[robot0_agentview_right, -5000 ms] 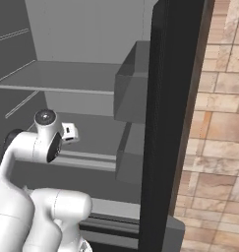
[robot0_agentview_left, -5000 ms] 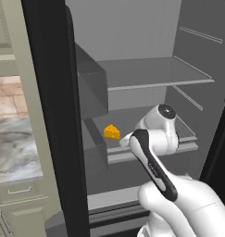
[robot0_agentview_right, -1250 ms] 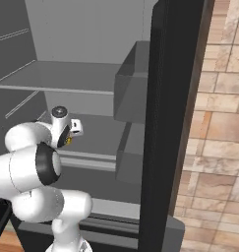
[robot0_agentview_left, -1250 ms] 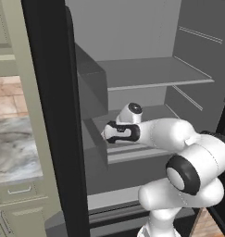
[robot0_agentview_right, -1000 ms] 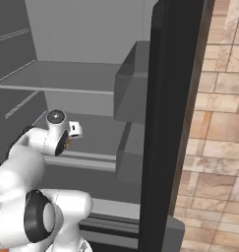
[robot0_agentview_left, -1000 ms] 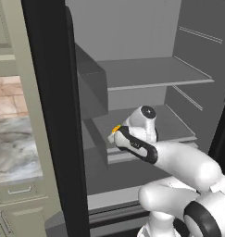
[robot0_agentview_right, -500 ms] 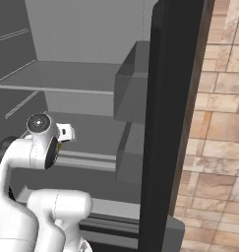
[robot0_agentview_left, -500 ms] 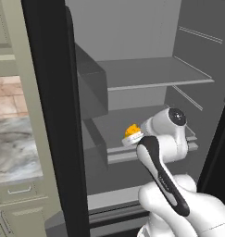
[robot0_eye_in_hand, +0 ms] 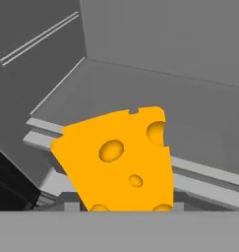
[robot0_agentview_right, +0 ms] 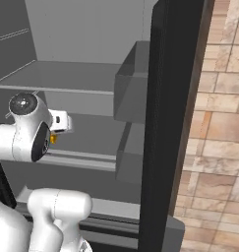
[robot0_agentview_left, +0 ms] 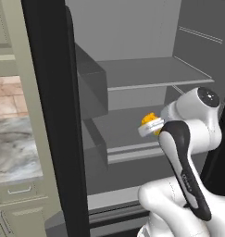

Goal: Take the cheese, fish, and lime from the fridge and place them on the plate on the dining counter to create an appetizer plate.

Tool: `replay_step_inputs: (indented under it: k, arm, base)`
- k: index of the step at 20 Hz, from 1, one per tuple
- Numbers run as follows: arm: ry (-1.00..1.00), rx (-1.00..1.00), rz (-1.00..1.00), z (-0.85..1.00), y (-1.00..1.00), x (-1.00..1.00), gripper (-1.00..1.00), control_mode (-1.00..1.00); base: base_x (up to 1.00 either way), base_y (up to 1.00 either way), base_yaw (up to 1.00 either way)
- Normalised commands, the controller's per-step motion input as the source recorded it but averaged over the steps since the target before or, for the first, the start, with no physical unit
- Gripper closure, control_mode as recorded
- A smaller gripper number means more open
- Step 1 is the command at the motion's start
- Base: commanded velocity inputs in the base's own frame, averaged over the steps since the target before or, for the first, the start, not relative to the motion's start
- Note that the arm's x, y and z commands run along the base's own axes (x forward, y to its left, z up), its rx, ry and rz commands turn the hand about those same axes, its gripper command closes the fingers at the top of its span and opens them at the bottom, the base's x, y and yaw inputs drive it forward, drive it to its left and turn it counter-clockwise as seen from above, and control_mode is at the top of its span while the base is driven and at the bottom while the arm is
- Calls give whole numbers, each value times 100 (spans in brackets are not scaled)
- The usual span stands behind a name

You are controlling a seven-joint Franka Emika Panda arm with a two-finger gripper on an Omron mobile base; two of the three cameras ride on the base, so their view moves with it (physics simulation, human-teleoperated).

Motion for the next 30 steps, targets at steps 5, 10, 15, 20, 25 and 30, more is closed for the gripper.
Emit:
replay_step_inputs:
  k: [5,10,15,20,25,30]
  arm:
    - [9,-1,0,62,-27,-42,100,-100]
    - [0,-2,0,10,-10,-32,100,100]
    - [0,0,0,0,0,0,100,100]
    - [0,0,0,0,0,0,100,100]
    - [0,0,0,0,0,0,100,100]
    - [0,0,0,0,0,0,100,100]
  base:
    - [0,0,0]
    - [-15,0,0]
    - [-94,0,0]
    - [-100,0,1]
    - [-87,0,23]
    - [-73,3,54]
